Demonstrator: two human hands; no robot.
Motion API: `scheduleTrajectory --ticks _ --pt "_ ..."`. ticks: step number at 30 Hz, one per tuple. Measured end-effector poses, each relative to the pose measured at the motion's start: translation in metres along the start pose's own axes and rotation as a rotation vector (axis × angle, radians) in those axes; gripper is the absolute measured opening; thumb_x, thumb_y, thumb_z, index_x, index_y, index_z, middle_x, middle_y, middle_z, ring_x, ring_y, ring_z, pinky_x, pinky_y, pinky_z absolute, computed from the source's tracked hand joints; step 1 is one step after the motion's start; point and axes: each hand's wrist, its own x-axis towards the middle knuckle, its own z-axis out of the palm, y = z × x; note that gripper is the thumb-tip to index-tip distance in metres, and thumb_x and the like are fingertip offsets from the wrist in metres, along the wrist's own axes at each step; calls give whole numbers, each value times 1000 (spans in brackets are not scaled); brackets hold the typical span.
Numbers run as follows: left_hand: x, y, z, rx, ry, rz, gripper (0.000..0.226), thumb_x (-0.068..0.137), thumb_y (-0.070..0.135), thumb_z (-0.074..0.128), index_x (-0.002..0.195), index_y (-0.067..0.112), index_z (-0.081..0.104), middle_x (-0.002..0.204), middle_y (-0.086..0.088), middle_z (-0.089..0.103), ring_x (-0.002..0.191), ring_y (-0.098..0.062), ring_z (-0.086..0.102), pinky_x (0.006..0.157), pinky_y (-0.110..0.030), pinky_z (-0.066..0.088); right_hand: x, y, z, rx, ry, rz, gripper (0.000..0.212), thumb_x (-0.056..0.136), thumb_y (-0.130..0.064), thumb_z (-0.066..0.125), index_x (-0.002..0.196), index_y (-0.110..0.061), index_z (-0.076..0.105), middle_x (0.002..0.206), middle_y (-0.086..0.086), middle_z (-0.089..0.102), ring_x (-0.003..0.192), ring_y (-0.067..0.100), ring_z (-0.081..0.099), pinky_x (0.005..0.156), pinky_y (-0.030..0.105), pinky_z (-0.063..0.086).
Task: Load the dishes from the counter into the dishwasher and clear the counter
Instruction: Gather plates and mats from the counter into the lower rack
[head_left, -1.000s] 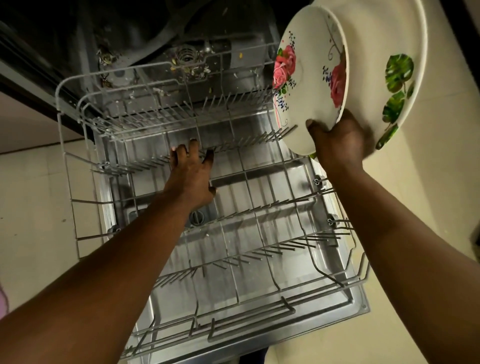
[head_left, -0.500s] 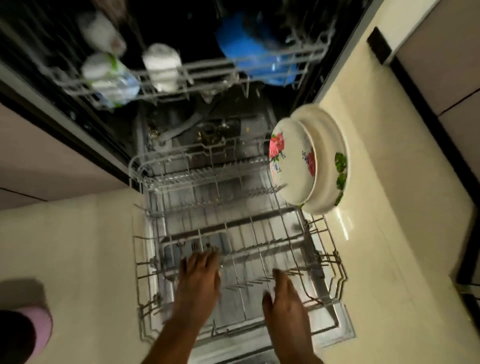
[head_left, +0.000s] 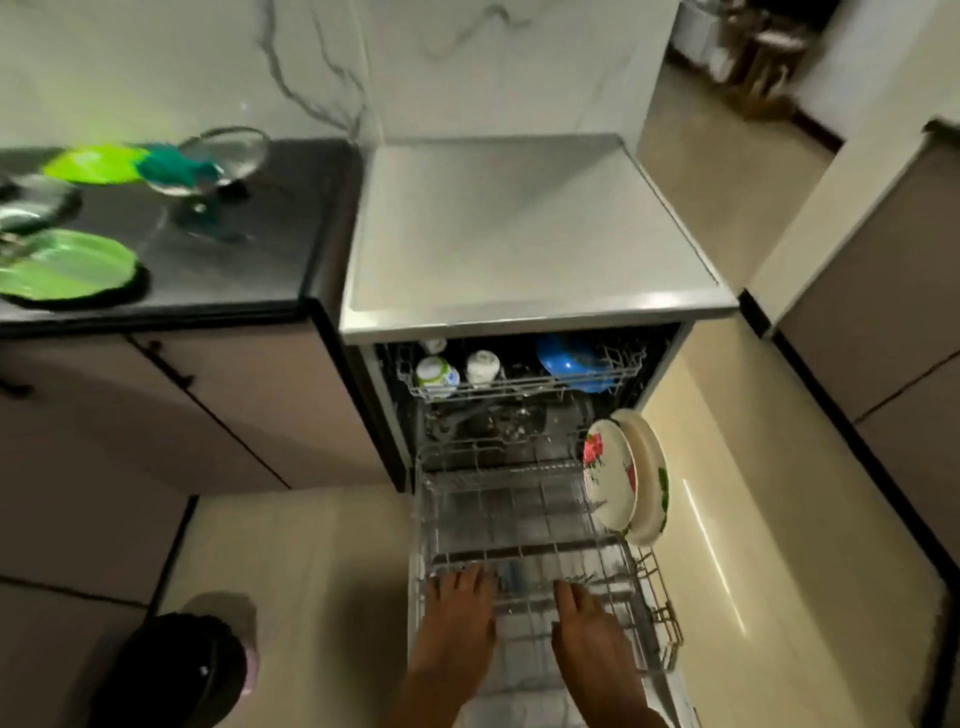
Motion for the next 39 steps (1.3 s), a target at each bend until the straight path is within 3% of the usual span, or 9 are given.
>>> scheduleTrajectory --ticks 12,14,18,22,24,27,31,34,39 --pt "-103 -57 -105 32 213 -249 43 78 31 45 116 21 62 114 -1 64 99 -23 58 93 -45 49 13 -89 -73 -188 15 -470 54 98 -17 39 149 -20 25 150 5 34 133 23 42 104 35 38" --pt "-116 -75 -113 10 229 -317 44 90 29 41 131 16 49 133 -6 51 119 -29 48 109 -50 33 20 -109 -70 -231 27 -503 53 98 -19 38 149 -23 25 150 3 36 132 21 44 104 33 39" --pt "-137 -124 -125 31 290 -422 53 99 25 42 148 15 28 151 -6 32 136 -29 31 118 -49 13 36 -159 -66 -298 31 -615 43 81 -17 41 112 -14 70 106 7 67 81 17 70 65 30 56" --pt "-157 -188 -140 -28 357 -503 54 100 26 39 151 17 21 155 -2 25 141 -24 24 120 -47 11 66 -221 -45 -375 73 -700 40 66 -25 41 77 -16 79 70 3 70 46 12 63 39 24 48" --pt "-168 -224 -148 -43 398 -551 55 100 29 38 151 18 21 155 0 25 141 -22 24 120 -45 11 48 -267 -68 -396 -127 -710 43 78 -27 43 108 -22 73 97 8 71 72 12 69 60 23 54" --pt "-189 -288 -152 -116 446 -635 57 99 34 41 151 20 22 154 3 27 140 -20 27 119 -43 15 67 -340 -51 -257 120 -776 49 102 -34 35 149 -26 25 146 4 41 125 14 51 100 25 39" --pt "-217 -358 -153 -161 462 -686 58 98 37 41 151 22 22 153 7 27 139 -15 26 119 -40 13 79 -406 -17 -253 -93 -794 67 51 -54 76 102 -13 61 73 4 72 52 4 65 46 17 48" --pt "-235 -407 -160 -178 436 -686 59 98 36 42 152 22 22 153 6 28 139 -16 27 119 -41 12 76 -459 7 -179 101 -803 42 54 -48 53 83 -23 71 59 -5 65 37 4 56 34 18 40" --pt "-238 -467 -182 -144 466 -666 55 98 37 43 149 21 28 150 5 33 136 -17 33 118 -39 17 51 -514 -6 -91 159 -704 43 90 -38 57 132 -27 52 123 -5 59 103 8 63 83 22 50"
